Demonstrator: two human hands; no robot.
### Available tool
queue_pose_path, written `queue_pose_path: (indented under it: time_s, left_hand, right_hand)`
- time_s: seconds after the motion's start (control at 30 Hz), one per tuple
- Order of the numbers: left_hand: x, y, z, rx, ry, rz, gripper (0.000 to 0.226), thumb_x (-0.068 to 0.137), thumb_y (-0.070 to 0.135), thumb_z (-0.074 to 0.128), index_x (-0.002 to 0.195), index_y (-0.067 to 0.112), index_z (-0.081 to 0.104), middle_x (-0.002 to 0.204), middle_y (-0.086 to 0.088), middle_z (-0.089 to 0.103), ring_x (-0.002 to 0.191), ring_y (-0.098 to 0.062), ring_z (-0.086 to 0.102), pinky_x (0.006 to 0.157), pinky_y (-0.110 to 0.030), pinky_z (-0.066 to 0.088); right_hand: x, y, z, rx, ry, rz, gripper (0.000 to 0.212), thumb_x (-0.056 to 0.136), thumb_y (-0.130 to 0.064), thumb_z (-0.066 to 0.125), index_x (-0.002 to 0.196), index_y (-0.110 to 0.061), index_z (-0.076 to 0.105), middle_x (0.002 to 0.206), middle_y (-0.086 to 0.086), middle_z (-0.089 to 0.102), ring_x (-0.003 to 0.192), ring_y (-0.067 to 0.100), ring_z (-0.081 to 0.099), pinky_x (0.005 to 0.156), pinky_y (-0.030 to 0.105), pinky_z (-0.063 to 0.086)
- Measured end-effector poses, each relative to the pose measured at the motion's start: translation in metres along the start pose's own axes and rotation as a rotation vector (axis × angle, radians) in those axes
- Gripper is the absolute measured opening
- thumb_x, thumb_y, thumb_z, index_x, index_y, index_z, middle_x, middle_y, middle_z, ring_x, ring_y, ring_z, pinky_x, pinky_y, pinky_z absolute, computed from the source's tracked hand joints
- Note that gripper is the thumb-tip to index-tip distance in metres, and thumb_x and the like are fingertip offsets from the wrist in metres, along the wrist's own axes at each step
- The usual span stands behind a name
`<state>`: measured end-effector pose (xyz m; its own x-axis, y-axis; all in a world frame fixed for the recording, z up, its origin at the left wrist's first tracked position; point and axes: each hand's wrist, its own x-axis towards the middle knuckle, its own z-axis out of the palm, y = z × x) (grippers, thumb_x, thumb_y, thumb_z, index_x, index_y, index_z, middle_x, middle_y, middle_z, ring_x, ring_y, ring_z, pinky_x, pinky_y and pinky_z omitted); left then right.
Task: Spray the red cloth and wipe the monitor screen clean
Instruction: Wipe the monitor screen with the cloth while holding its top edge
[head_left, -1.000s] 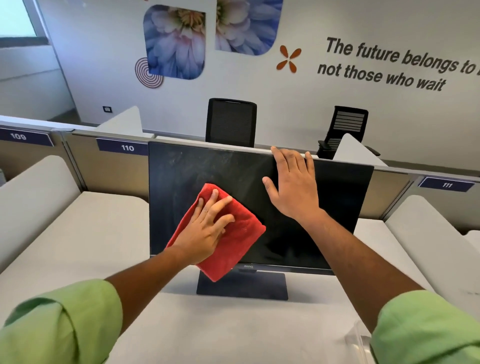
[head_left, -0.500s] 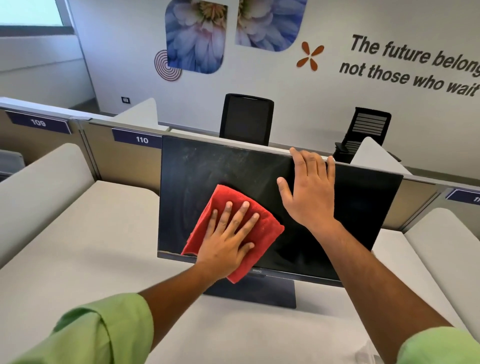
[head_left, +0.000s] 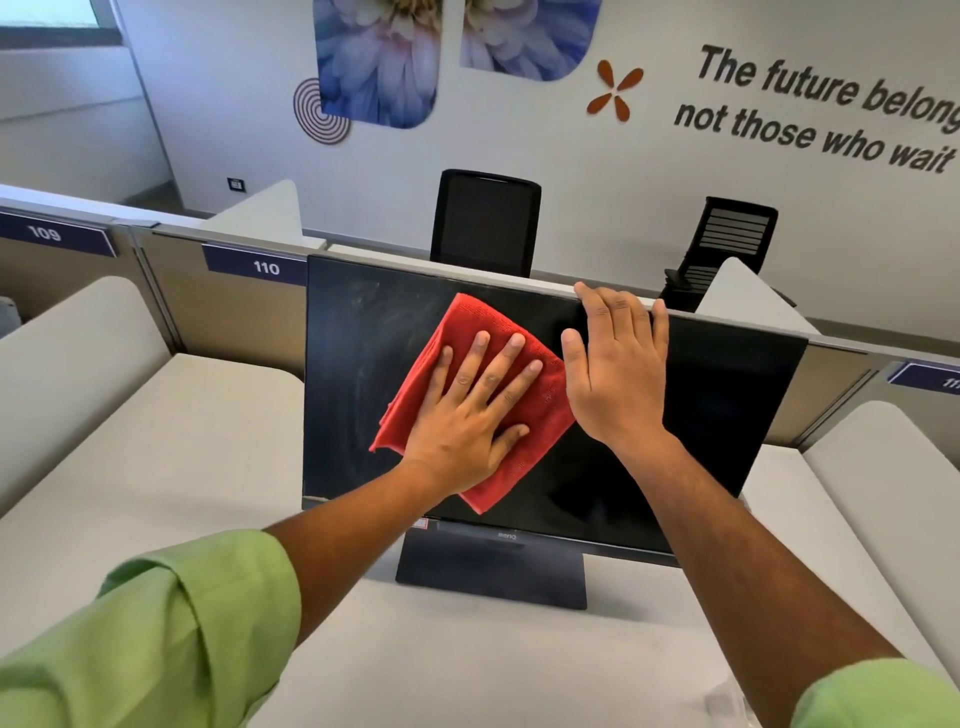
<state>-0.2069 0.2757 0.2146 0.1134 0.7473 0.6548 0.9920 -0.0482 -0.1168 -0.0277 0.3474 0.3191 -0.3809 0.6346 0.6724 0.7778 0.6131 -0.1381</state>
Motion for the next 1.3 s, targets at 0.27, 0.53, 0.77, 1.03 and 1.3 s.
queue_pose_path:
  time_s: [0.27,0.53,0.77,1.03,1.3]
  left_hand:
    - [-0.009,0.002,0.003,-0.011,0.048,-0.214,0.077,0.102,0.066,0.03,0.165,0.027,0.008,0.173,-0.002,-0.001,0.159,-0.032,-0.003,0.125,-0.058,-0.006]
    - [0.003,0.013,-0.001,-0.032,0.014,-0.175,0.076,0.104,0.063,0.028,0.165,0.024,0.006,0.173,-0.001,-0.003,0.159,-0.033,-0.005,0.125,-0.059,-0.009]
    - [0.053,0.009,-0.012,0.035,0.027,0.127,0.076,0.105,0.061,0.03,0.165,0.022,0.006,0.173,0.0,-0.002,0.159,-0.03,-0.004,0.125,-0.061,-0.004]
    - [0.056,0.01,-0.01,0.014,0.098,0.033,0.076,0.103,0.064,0.032,0.165,0.026,0.009,0.173,0.002,0.0,0.159,-0.027,-0.001,0.124,-0.062,-0.003]
    - [0.051,-0.004,-0.007,0.0,0.134,-0.116,0.078,0.102,0.065,0.032,0.165,0.027,0.008,0.173,0.001,0.0,0.159,-0.028,-0.001,0.124,-0.061,-0.006]
  right_hand:
    - [-0.004,0.003,0.002,0.01,0.024,-0.04,0.056,0.109,-0.042,0.033,0.16,-0.021,0.043,0.156,0.002,0.052,0.15,0.022,0.041,0.134,0.049,0.008]
    - [-0.004,0.006,-0.005,0.091,-0.012,-0.009,0.059,0.109,-0.045,0.022,0.159,-0.024,0.046,0.158,-0.002,0.052,0.151,0.019,0.04,0.133,0.046,0.007]
    - [-0.005,0.006,-0.012,0.123,-0.044,-0.012,0.061,0.108,-0.046,0.019,0.156,-0.023,0.049,0.157,-0.001,0.054,0.15,0.02,0.041,0.133,0.049,0.011]
    - [-0.003,0.007,-0.015,0.121,-0.089,-0.037,0.066,0.107,-0.046,0.015,0.157,-0.02,0.049,0.16,0.0,0.052,0.153,0.02,0.039,0.132,0.051,0.013]
    - [-0.001,0.011,-0.017,0.161,-0.088,-0.059,0.065,0.107,-0.048,0.017,0.155,-0.022,0.051,0.154,-0.001,0.056,0.149,0.019,0.043,0.13,0.05,0.017]
